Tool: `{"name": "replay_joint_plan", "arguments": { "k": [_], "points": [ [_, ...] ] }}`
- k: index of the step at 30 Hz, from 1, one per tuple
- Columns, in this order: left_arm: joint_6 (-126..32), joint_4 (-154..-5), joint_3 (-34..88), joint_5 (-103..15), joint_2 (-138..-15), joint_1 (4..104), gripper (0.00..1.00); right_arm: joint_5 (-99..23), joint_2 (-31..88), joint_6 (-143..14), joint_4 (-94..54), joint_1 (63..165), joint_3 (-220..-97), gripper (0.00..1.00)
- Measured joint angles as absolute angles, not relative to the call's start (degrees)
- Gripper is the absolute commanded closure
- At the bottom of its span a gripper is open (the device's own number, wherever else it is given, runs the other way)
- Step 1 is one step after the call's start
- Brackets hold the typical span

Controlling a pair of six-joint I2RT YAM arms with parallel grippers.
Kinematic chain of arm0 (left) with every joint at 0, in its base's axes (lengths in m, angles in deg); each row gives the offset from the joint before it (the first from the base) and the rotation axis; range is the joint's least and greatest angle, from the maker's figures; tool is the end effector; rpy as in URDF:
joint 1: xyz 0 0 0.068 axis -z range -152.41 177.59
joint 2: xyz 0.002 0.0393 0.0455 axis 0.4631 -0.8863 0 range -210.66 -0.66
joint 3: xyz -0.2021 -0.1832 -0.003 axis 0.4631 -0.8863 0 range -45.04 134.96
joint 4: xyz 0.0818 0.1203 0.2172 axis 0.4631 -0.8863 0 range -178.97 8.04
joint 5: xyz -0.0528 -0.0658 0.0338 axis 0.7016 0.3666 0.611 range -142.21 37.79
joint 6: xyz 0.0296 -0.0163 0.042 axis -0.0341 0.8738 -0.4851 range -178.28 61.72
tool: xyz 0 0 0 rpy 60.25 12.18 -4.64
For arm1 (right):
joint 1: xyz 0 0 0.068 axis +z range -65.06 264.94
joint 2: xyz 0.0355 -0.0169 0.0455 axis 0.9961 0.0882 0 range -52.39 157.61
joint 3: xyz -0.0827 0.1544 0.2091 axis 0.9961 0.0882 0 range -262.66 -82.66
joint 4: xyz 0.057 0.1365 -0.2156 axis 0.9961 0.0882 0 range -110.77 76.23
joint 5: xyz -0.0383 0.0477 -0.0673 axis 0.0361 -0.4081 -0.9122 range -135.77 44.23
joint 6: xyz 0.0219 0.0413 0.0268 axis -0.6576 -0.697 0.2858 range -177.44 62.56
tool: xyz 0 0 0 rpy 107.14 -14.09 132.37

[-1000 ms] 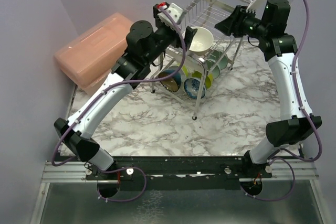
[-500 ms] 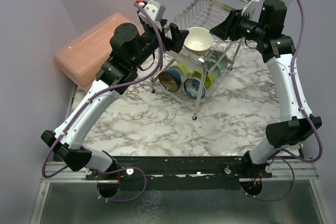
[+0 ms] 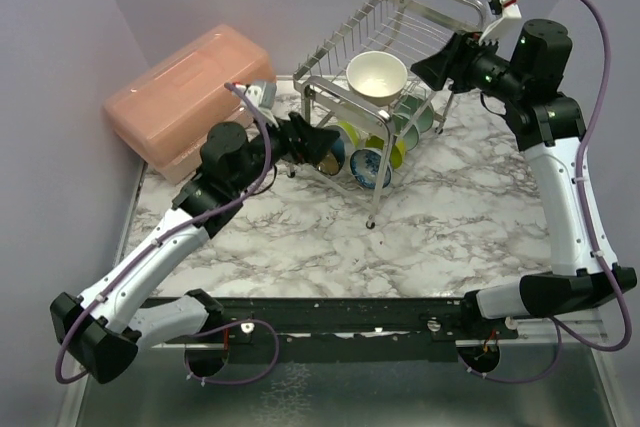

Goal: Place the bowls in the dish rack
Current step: Move the dish rack to the center of the board.

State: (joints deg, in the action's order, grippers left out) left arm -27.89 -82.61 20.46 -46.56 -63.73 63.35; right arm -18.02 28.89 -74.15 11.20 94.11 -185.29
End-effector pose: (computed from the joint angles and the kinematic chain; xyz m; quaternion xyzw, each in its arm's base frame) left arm 0.2025 -0.1502 0.4226 0.0679 0.6928 -0.4202 0.5822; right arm 0.2836 0.0625 0.5002 -0.1037 0.7555 0.3187 0.5630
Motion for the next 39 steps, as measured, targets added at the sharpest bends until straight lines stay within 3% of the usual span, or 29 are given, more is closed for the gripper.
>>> {"name": "replay_joint_plan", "arguments": {
  "k": [5, 9, 20, 27, 30, 34, 39],
  "points": [
    [-29.2, -71.6, 5.0, -41.5, -57.2, 64.4, 0.12, -19.7, 26.8, -74.7, 9.2, 94.1, -183.0, 0.31],
    [-32.2, -63.7, -0.1, -38.2, -56.8, 66.1, 0.14, -20.2, 26.8, -75.4, 8.4, 94.1, -182.2, 0.32],
    [-53.3, -42.9, -6.3, -41.1, -69.5, 81.7, 0.14, -21.1, 26.7, -75.6, 8.4, 94.1, -181.4, 0.32],
    [-61.4, -34.3, -3.5, -48.4, -79.9, 85.8, 0.37, -20.5, 26.4, -76.1, 8.3, 94.1, -180.7, 0.32],
    [-62.8, -30.3, -2.0, -51.6, -83.4, 86.1, 0.71, -18.6, 26.2, -76.9, 7.9, 94.1, -180.7, 0.32],
    [-64.1, -26.4, -1.3, -56.6, -85.8, 86.1, 1.0, -15.4, 26.2, -77.5, 6.7, 94.1, -180.8, 0.32],
    [-63.8, -25.2, -1.3, -60.3, -86.3, 87.0, 1.0, -11.2, 26.2, -78.0, 4.1, 94.1, -180.8, 0.32]
  ]
}}
